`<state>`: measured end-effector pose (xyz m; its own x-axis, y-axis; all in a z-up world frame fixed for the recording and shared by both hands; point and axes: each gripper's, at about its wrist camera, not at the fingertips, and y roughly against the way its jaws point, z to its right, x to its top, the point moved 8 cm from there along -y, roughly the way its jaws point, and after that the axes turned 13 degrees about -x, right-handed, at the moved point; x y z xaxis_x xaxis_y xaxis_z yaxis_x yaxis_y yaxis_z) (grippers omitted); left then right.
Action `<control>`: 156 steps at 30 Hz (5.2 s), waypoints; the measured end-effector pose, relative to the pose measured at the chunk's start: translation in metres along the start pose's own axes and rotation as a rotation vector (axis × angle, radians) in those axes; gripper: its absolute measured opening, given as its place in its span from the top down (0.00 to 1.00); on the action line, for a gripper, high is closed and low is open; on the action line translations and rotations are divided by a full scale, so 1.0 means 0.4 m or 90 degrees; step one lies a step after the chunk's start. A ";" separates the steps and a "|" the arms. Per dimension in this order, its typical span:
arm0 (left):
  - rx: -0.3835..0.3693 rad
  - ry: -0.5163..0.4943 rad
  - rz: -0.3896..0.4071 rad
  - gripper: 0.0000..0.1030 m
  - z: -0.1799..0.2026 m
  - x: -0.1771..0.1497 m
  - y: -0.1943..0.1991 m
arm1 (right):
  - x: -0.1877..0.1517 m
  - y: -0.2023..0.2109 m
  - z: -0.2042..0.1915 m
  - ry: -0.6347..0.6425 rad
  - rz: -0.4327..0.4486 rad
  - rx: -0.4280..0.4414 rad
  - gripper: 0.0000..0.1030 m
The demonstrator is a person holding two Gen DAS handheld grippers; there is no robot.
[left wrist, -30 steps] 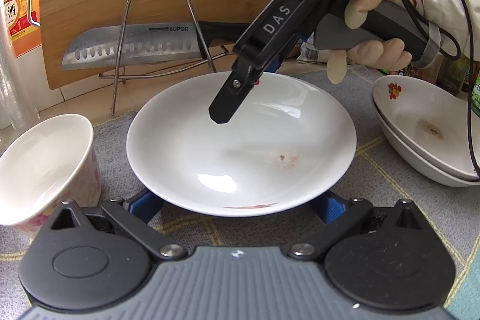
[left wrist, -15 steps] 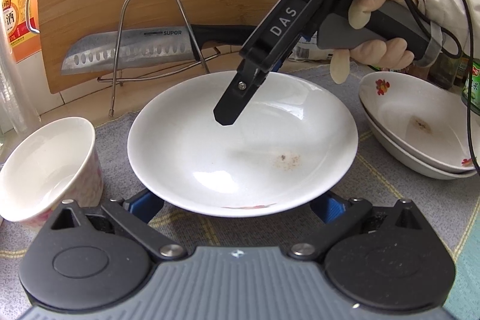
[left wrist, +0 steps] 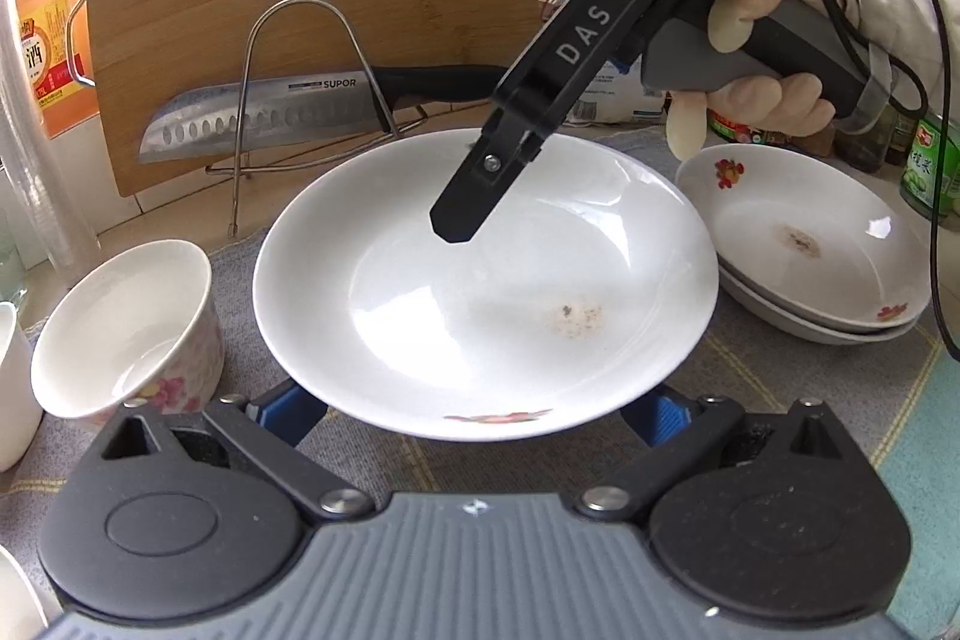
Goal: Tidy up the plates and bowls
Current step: 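Carry the held plate with the right gripper toward the plate stack, then lower the plate onto the stack and open the right gripper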
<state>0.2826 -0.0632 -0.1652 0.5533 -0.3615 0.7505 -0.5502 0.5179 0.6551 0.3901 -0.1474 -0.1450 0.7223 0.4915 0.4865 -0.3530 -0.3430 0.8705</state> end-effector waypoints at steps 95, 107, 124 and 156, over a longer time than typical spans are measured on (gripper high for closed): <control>-0.217 -0.152 -0.077 0.01 0.343 0.063 -0.065 | -0.437 0.227 0.177 -0.216 -0.025 -0.170 0.07; -0.218 -0.152 -0.080 0.01 0.334 0.070 -0.074 | -0.440 0.228 0.178 -0.218 -0.040 -0.183 0.06; -0.224 -0.162 -0.081 0.01 0.324 0.074 -0.077 | -0.455 0.252 0.178 -0.244 -0.043 -0.175 0.05; -0.228 -0.190 -0.055 0.02 0.331 0.090 -0.067 | -0.483 0.299 0.167 -0.319 -0.038 -0.146 0.00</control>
<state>0.2344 -0.1927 -0.1439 0.3551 -0.5944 0.7215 -0.2313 0.6920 0.6839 0.2479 -0.3368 -0.1400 0.9200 0.0447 0.3893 -0.3824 -0.1146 0.9169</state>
